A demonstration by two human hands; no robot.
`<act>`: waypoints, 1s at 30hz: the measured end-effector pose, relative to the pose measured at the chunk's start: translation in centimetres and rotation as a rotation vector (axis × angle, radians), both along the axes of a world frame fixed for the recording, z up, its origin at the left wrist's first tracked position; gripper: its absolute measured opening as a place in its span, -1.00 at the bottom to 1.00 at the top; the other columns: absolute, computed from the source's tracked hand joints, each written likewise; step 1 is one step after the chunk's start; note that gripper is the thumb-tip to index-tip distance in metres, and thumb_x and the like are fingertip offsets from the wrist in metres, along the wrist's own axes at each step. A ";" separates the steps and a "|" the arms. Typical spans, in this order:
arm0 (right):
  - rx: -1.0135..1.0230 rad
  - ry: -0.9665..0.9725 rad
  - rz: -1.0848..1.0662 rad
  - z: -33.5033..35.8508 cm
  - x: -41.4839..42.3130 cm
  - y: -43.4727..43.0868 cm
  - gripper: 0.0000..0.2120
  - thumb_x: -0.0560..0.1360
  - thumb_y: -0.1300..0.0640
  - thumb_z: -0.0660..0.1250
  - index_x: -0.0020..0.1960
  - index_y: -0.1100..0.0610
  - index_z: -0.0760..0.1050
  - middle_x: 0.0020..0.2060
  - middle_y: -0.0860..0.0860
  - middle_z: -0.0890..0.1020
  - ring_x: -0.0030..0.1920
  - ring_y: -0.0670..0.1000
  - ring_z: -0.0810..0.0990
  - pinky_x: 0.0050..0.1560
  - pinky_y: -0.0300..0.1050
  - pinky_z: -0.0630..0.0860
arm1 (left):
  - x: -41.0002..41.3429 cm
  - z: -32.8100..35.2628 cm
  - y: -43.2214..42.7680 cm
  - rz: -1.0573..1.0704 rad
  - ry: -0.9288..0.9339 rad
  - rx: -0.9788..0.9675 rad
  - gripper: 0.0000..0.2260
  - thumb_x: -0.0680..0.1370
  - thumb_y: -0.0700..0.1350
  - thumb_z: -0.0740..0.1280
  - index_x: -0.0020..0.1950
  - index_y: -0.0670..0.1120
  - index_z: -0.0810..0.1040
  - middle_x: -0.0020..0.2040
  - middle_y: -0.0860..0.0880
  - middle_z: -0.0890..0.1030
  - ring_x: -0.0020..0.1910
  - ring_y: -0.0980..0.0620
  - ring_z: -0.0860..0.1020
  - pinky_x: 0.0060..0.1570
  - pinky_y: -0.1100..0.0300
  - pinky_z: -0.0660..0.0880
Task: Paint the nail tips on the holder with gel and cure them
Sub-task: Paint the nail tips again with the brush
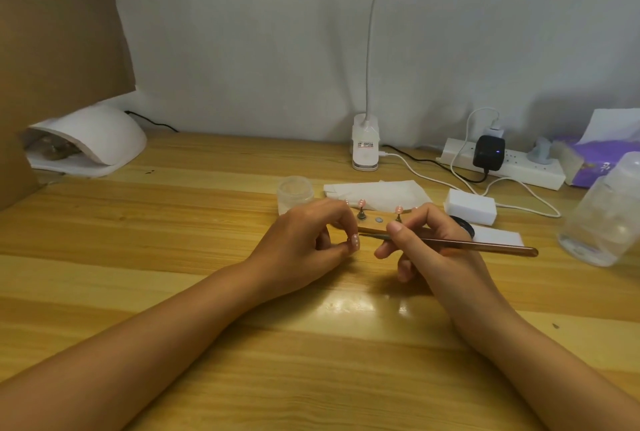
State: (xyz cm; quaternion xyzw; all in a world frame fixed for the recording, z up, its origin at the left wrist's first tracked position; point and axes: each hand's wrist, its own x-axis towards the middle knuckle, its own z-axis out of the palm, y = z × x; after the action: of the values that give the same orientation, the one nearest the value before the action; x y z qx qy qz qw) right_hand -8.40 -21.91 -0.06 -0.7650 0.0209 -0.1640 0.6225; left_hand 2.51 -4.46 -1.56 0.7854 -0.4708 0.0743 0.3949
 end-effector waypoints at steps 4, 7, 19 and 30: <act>-0.004 0.008 0.019 -0.1 0.0 0.0 -0.75 0.47 -0.04 0.33 -0.07 0.16 0.48 -0.22 0.04 0.71 -0.43 -0.07 0.54 -0.38 -0.26 0.52 | 0.0 0.0 0.0 -0.003 0.012 -0.005 -0.89 0.49 -0.18 0.47 -0.08 -0.01 0.57 -0.07 0.13 0.60 -0.34 0.05 0.52 -0.33 0.36 0.37; -0.019 0.020 0.044 -0.1 0.0 0.0 -0.73 0.46 -0.05 0.33 -0.07 0.16 0.47 -0.22 0.04 0.71 -0.42 -0.08 0.54 -0.37 -0.26 0.51 | 0.0 -0.1 0.0 0.003 0.015 -0.005 -0.89 0.49 -0.18 0.48 -0.08 -0.01 0.58 -0.07 0.13 0.60 -0.35 0.06 0.52 -0.34 0.35 0.37; -0.048 0.020 0.064 -0.4 0.0 -0.2 -0.89 0.55 0.22 0.32 -0.11 0.25 0.46 -0.34 0.10 0.68 -0.42 -0.10 0.56 -0.39 -0.30 0.48 | 0.1 -0.2 0.0 0.042 0.058 -0.015 -0.87 0.49 -0.18 0.46 -0.09 0.03 0.57 -0.07 0.13 0.60 -0.39 0.11 0.50 -0.33 0.33 0.36; -0.046 0.031 0.063 -0.1 0.0 -0.2 -0.87 0.54 0.15 0.35 -0.04 0.21 0.46 -0.24 0.05 0.71 -0.37 -0.14 0.59 -0.36 -0.28 0.51 | 0.1 -0.2 0.0 0.051 0.020 0.014 -0.90 0.50 -0.13 0.47 -0.06 0.04 0.59 -0.07 0.17 0.60 -0.33 0.11 0.51 -0.32 0.32 0.39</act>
State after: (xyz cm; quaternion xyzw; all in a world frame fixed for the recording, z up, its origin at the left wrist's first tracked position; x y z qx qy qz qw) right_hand -8.41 -22.11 -0.17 -0.7818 0.0024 -0.1329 0.6092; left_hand 2.64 -4.50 -1.73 0.8006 -0.4471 0.0730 0.3922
